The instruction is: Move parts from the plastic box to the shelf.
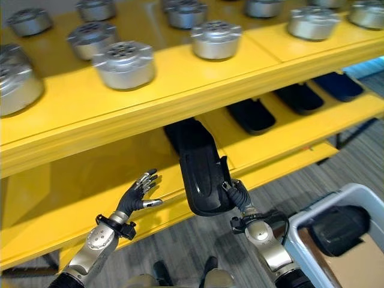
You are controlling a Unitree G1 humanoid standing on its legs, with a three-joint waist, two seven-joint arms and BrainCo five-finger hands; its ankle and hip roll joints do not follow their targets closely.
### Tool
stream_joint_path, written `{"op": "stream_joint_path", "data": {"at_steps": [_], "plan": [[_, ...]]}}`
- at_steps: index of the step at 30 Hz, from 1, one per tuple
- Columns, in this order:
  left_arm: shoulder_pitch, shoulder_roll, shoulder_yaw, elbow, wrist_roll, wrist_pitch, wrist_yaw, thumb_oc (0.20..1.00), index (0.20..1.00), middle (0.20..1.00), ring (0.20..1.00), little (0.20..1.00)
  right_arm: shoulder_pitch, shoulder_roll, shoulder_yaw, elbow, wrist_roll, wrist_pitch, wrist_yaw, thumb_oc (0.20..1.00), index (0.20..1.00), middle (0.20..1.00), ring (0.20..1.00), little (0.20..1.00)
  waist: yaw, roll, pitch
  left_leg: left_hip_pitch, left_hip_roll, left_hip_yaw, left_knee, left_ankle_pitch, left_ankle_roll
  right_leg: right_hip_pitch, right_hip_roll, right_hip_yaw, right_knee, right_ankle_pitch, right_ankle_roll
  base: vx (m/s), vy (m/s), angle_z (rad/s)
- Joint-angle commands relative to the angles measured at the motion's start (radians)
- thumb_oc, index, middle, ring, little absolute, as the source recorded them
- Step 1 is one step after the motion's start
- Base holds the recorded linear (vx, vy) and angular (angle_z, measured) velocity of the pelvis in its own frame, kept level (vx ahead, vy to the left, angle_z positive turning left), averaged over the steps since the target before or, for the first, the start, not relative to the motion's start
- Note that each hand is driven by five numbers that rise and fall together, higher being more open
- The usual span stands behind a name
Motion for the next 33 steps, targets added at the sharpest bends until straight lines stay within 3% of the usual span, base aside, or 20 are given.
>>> {"op": "stream_joint_path", "data": {"at_steps": [1, 4, 5, 8, 10, 14, 15, 16, 18, 19, 24, 28, 33], "plan": [[0.016, 0.016, 0.023, -0.07, -0.012, -0.056, 0.099, 1.0, 1.0, 1.0, 1.0, 1.0, -0.122, -0.004, -0.029, -0.078, 0.019, -0.094, 0.039, 0.2, 0.2, 0.2, 0.2, 0.2, -0.002, -0.053, -0.022, 0.024, 0.114, -0.139, 0.051, 0.04, -0.085, 0.026, 0.038, 0.065, -0.041, 0.007, 0.017, -0.04, 0.317, -0.12], [0.036, 0.012, 0.074, -0.07, -0.052, -0.061, 0.129, 1.0, 1.0, 1.0, 1.0, 1.0, -0.135, -0.026, -0.029, -0.091, 0.036, -0.079, 0.054, 0.2, 0.2, 0.2, 0.2, 0.2, 0.01, -0.049, -0.03, 0.011, 0.216, -0.204, 0.026, 0.184, -0.117, -0.006, 0.008, 0.059, -0.023, 0.003, -0.003, -0.12, 0.35, -0.21], [0.039, 0.014, 0.085, -0.066, -0.048, -0.064, 0.123, 1.0, 1.0, 1.0, 1.0, 1.0, -0.14, -0.034, -0.031, -0.093, 0.042, -0.081, 0.056, 0.2, 0.2, 0.2, 0.2, 0.2, 0.012, -0.05, -0.029, 0.001, 0.242, -0.211, 0.031, 0.207, -0.123, -0.013, -0.005, 0.056, -0.011, -0.004, -0.007, -0.12, 0.404, -0.1], [0.039, 0.015, 0.102, -0.051, -0.066, -0.079, 0.092, 1.0, 1.0, 1.0, 1.0, 1.0, -0.131, -0.062, -0.053, -0.116, 0.064, -0.085, 0.032, 0.2, 0.2, 0.2, 0.2, 0.2, -0.018, -0.033, -0.026, 0.021, 0.3, -0.141, 0.073, 0.217, -0.153, -0.051, -0.068, 0.026, 0.071, -0.048, -0.008, -0.12, 0.515, 0.01], [0.029, 0.011, 0.096, -0.037, -0.071, -0.088, 0.088, 1.0, 1.0, 1.0, 1.0, 1.0, -0.128, -0.065, -0.065, -0.103, 0.088, -0.083, 0.022, 0.2, 0.2, 0.2, 0.2, 0.2, -0.035, -0.011, -0.02, 0.035, 0.305, -0.115, 0.073, 0.223, -0.159, -0.074, -0.09, 0.018, 0.12, -0.058, -0.006, -0.12, 0.517, 0.14], [0.012, 0.003, 0.076, -0.014, -0.072, -0.089, 0.094, 1.0, 1.0, 1.0, 1.0, 1.0, -0.132, -0.046, -0.075, -0.061, 0.083, -0.1, 0.003, 0.2, 0.2, 0.2, 0.2, 0.2, -0.033, 0.018, -0.008, 0.041, 0.256, -0.123, 0.07, 0.151, -0.139, -0.085, -0.12, 0.028, 0.162, -0.049, 0.026, -0.01, 0.425, 0.32], [0.003, 0.002, 0.072, -0.016, -0.086, -0.076, 0.084, 1.0, 1.0, 1.0, 1.0, 1.0, -0.137, -0.029, -0.081, -0.043, 0.056, -0.111, -0.014, 0.2, 0.2, 0.2, 0.2, 0.2, -0.036, 0.026, 0.003, 0.053, 0.226, -0.101, 0.071, 0.085, -0.118, -0.081, -0.14, 0.029, 0.158, -0.03, 0.045, -0.02, 0.337, 0.65], [0.0, 0.0, 0.063, -0.018, -0.065, -0.062, 0.096, 1.0, 1.0, 1.0, 1.0, 1.0, -0.141, -0.008, -0.087, -0.039, 0.078, -0.081, -0.019, 0.2, 0.2, 0.2, 0.2, 0.2, -0.034, 0.026, 0.01, 0.057, 0.192, -0.089, 0.077, 0.032, -0.096, -0.076, -0.159, 0.036, 0.146, 0.001, 0.075, -0.02, 0.362, 0.38], [-0.004, 0.015, 0.058, -0.03, -0.066, -0.044, 0.082, 1.0, 1.0, 1.0, 1.0, 1.0, -0.143, 0.014, -0.092, -0.037, 0.078, -0.071, -0.006, 0.2, 0.2, 0.2, 0.2, 0.2, -0.03, 0.012, 0.022, 0.054, 0.157, -0.092, 0.089, -0.049, -0.062, -0.074, -0.187, 0.048, 0.139, 0.037, 0.103, 0.01, 0.181, 0.18], [0.011, 0.044, 0.062, -0.057, -0.065, -0.033, 0.075, 1.0, 1.0, 1.0, 1.0, 1.0, -0.142, 0.04, -0.091, -0.057, 0.045, -0.059, 0.016, 0.2, 0.2, 0.2, 0.2, 0.2, -0.009, -0.005, 0.043, 0.042, 0.123, -0.102, 0.116, -0.099, -0.031, -0.06, -0.225, 0.055, 0.111, 0.091, 0.138, -0.02, 0.128, 0.59], [0.006, 0.069, 0.076, -0.085, -0.099, -0.041, 0.071, 1.0, 1.0, 1.0, 1.0, 1.0, -0.194, 0.043, -0.042, -0.098, 0.015, -0.06, 0.032, 0.2, 0.2, 0.2, 0.2, 0.2, 0.04, -0.033, 0.083, -0.012, 0.122, -0.106, 0.133, -0.099, -0.025, -0.059, -0.238, 0.05, 0.078, 0.106, 0.167, -0.14, -0.039, 0.33], [-0.028, 0.068, 0.073, -0.095, -0.089, -0.037, 0.07, 1.0, 1.0, 1.0, 1.0, 1.0, -0.289, 0.041, -0.011, -0.082, 0.021, -0.03, -0.007, 0.2, 0.2, 0.2, 0.2, 0.2, 0.076, -0.045, 0.121, -0.06, 0.145, -0.12, 0.159, -0.081, -0.04, -0.072, -0.218, 0.043, 0.111, 0.064, 0.162, -0.13, -0.13, 0.26], [-0.061, 0.061, 0.066, -0.101, -0.092, -0.014, 0.064, 1.0, 1.0, 1.0, 1.0, 1.0, -0.369, 0.038, -0.001, -0.02, -0.018, 0.014, 0.019, 0.2, 0.2, 0.2, 0.2, 0.2, 0.096, -0.043, 0.141, -0.096, 0.163, -0.155, 0.206, -0.08, -0.053, -0.089, -0.197, 0.056, 0.189, -0.001, 0.139, -0.03, -0.076, 0.06]]}}
